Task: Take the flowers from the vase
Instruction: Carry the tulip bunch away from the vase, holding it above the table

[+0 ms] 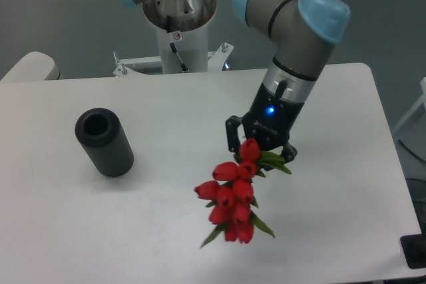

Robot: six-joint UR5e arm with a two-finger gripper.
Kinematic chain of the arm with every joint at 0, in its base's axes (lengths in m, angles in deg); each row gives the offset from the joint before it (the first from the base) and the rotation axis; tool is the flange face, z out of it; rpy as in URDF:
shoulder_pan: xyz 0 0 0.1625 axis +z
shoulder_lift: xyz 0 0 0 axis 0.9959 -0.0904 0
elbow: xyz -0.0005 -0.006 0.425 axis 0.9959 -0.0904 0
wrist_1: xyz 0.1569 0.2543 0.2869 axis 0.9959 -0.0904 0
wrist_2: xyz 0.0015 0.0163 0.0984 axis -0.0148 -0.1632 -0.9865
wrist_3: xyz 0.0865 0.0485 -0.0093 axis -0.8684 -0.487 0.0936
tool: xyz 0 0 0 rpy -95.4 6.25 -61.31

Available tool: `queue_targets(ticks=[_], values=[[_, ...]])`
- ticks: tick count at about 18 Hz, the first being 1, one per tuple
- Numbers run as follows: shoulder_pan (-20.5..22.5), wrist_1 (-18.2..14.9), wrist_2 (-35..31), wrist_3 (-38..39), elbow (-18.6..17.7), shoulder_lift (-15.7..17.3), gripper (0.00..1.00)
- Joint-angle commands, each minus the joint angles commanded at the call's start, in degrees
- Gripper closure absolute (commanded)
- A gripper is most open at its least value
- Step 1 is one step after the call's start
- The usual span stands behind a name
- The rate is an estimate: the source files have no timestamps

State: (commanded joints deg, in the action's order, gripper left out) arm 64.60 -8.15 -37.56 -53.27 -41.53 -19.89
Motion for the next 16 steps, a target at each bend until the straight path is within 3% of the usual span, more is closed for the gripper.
queue_targets(ticks=[3,11,16], values=[[-0.5,-3.6,-5.7,-2.2,0.8,-0.7,1.00],[-5.4,-4.8,-16.4,-2.9,1.3,-4.7,1.00],[-7.5,-4.7,-19.0,-2.9,1.5,-6.0,1.00]])
